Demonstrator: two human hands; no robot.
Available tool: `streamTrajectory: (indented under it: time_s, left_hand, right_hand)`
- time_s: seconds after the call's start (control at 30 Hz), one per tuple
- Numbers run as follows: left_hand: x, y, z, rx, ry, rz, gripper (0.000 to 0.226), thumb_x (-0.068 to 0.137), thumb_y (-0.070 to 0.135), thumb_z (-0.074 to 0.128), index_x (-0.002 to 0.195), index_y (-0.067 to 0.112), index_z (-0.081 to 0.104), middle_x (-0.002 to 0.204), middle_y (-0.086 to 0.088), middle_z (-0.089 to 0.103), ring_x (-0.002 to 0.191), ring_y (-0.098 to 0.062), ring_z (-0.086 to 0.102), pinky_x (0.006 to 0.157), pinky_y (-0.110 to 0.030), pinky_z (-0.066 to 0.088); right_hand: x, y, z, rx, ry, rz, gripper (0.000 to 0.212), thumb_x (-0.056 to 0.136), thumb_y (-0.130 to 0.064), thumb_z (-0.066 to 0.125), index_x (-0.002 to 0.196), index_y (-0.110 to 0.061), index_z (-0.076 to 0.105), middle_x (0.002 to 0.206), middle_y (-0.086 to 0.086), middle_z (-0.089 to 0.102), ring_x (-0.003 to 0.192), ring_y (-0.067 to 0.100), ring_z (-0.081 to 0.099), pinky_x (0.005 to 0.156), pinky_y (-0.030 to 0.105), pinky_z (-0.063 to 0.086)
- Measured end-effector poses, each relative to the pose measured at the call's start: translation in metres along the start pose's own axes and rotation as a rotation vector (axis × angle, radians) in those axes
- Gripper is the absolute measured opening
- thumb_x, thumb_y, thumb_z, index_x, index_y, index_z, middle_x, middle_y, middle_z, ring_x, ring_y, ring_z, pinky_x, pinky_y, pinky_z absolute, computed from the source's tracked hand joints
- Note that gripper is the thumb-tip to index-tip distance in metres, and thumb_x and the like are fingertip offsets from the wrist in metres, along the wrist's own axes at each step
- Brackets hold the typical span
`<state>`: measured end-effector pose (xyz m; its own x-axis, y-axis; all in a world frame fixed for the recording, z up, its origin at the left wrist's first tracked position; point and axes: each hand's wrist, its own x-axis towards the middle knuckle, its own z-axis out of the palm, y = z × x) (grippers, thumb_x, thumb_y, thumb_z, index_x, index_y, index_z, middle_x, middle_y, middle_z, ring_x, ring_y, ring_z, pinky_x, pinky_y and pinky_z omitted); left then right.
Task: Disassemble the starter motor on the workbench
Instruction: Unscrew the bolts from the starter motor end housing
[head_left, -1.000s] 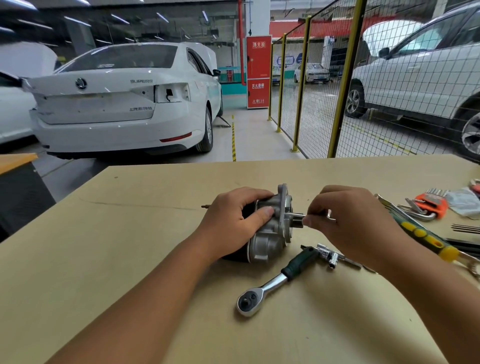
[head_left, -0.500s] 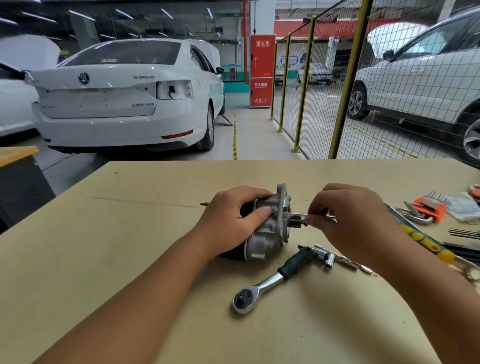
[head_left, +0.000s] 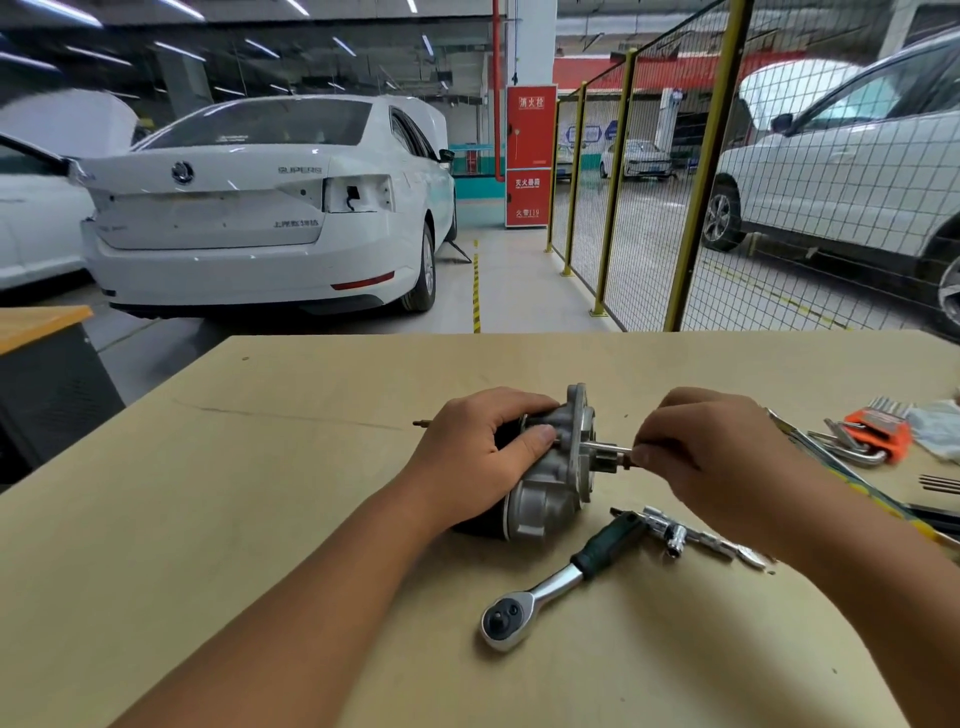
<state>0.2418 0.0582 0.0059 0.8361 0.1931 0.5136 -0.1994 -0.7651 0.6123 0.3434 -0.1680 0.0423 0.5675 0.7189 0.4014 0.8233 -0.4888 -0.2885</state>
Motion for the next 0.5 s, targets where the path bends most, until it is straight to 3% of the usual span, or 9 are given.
streamTrajectory:
  time_s: [0.17,0.27,0.37,0.43,0.5]
  left_hand:
    - [0.0003,-0.0006,-0.0008,0.023,-0.008,-0.003,0.039,0.090,0.041,0.065,0.126,0.027,0.072,0.116,0.017,0.072,0.111,-0.004,0.065,0.100,-0.039,0.052]
    - [-0.0004,-0.0010,-0.0003,0.027,-0.010,-0.002,0.038,0.091,0.042,0.064,0.126,0.029,0.072,0.116,0.019,0.071,0.111,-0.003,0.064,0.100,-0.039,0.052]
    - [0.0005,-0.0014,0.0003,0.003,0.002,-0.006,0.036,0.093,0.041,0.060,0.125,0.028,0.073,0.116,0.019,0.072,0.111,-0.001,0.064,0.101,-0.038,0.052]
    - [0.0009,-0.0020,0.0007,0.002,0.003,-0.009,0.036,0.094,0.040,0.059,0.125,0.027,0.073,0.116,0.019,0.072,0.111,-0.001,0.064,0.101,-0.038,0.052]
    - [0.0004,-0.0022,0.0011,0.001,0.006,-0.005,0.036,0.093,0.039,0.060,0.125,0.027,0.073,0.115,0.018,0.072,0.110,-0.001,0.064,0.101,-0.037,0.052]
  right_hand:
    - [-0.0016,-0.0073,-0.0018,-0.103,0.027,0.041,0.010,0.088,-0.036,0.073,0.080,-0.034,0.069,0.083,-0.022,0.055,0.079,0.010,0.055,0.078,0.040,0.049]
    - [-0.0022,-0.0052,-0.0005,-0.048,0.011,0.054,0.014,0.086,-0.034,0.077,0.078,-0.032,0.066,0.079,-0.020,0.055,0.075,0.003,0.052,0.069,0.032,0.045]
    - [-0.0026,-0.0025,0.0022,0.046,0.034,0.025,0.013,0.085,-0.027,0.078,0.077,-0.029,0.068,0.069,-0.017,0.056,0.070,0.000,0.053,0.058,0.017,0.032]
    - [-0.0026,-0.0022,0.0024,0.067,0.050,0.003,0.005,0.088,-0.029,0.074,0.083,-0.029,0.074,0.070,-0.015,0.058,0.070,0.000,0.054,0.059,0.015,0.031]
    - [-0.0031,-0.0014,0.0044,0.079,0.045,-0.012,0.011,0.091,-0.031,0.067,0.088,-0.028,0.077,0.076,-0.013,0.058,0.073,0.000,0.054,0.062,0.016,0.033]
